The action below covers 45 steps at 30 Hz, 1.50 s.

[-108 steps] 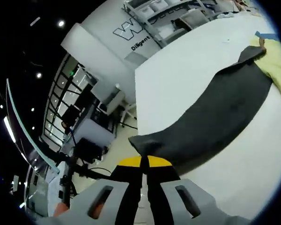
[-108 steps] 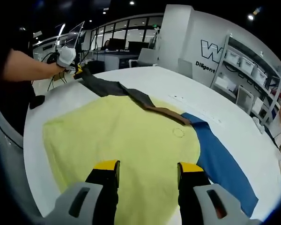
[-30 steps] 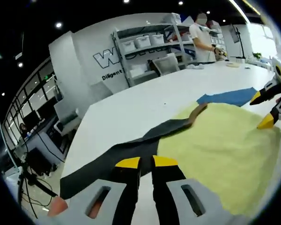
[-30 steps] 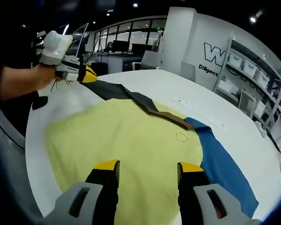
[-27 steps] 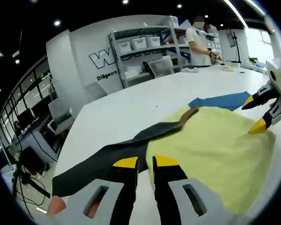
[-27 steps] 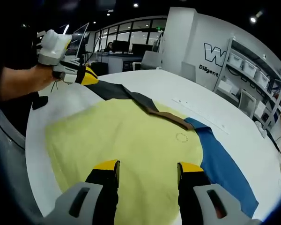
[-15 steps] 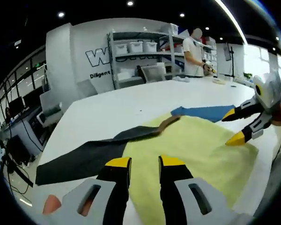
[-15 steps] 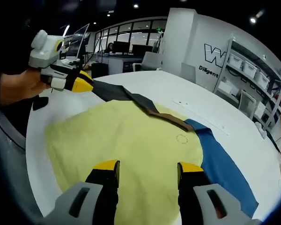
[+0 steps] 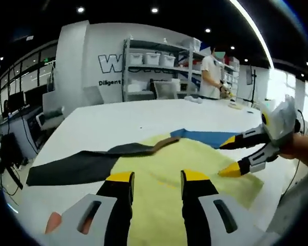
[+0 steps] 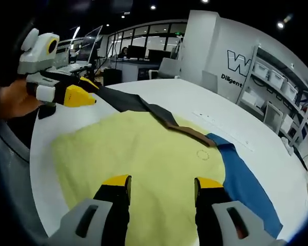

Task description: Fold the garment on the visible template until the final outline fits inside the template.

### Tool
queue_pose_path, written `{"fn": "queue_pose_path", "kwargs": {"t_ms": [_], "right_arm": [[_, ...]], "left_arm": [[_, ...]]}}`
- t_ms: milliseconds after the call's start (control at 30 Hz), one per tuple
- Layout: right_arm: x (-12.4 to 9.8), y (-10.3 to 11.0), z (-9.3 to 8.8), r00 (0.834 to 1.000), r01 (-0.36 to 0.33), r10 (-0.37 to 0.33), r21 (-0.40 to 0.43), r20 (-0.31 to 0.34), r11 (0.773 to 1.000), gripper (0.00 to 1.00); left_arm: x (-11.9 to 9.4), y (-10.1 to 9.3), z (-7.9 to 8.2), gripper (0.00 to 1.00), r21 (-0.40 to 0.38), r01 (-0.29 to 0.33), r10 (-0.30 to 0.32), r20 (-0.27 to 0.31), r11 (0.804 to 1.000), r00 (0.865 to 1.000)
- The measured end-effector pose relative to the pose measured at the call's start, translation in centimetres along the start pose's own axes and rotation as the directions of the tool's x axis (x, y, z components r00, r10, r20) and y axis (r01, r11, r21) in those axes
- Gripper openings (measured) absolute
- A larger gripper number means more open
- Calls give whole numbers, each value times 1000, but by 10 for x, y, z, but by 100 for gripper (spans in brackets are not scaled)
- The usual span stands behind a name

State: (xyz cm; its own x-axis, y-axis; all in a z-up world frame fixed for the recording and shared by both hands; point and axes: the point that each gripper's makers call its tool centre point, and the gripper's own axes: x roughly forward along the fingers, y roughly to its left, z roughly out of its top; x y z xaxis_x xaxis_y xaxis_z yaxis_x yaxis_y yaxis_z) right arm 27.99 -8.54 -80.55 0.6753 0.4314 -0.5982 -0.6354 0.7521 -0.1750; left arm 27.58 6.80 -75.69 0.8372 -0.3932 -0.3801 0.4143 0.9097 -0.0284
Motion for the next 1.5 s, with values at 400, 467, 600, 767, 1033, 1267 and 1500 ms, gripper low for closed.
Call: {"fn": "queue_pose_path", "kwargs": {"t_ms": [400,467,600,767,1033,1267,1500], "right_arm": [[-9,-41,19,997,75,-75,-45,13,996,46],[-9,-47,23,997,82,-81,-45,19,996,46],[-2,-65,31,996,94,-94,-78,12,993,46],[10,-91,39,995,103,-104,-88,-9,991,45],[41,-127,53,994,110,-112,-67,-18,992,42],[75,-142,47,996,84,-82,42,-38,996,38],[108,-153,38,997,58,-48,179,-58,982,34]], "left_arm": [[9,-6,-22,34,25,32,-30,-57,999,998],[9,-7,-22,34,28,38,-36,-58,999,998],[10,-7,-24,33,31,43,-41,-64,999,997],[10,-3,-23,33,26,39,-38,-60,999,997],[11,3,-25,32,10,37,-36,-63,999,997],[13,4,-26,31,-4,44,-44,-66,999,997],[15,5,-29,29,-31,55,-57,-78,998,995]]}}
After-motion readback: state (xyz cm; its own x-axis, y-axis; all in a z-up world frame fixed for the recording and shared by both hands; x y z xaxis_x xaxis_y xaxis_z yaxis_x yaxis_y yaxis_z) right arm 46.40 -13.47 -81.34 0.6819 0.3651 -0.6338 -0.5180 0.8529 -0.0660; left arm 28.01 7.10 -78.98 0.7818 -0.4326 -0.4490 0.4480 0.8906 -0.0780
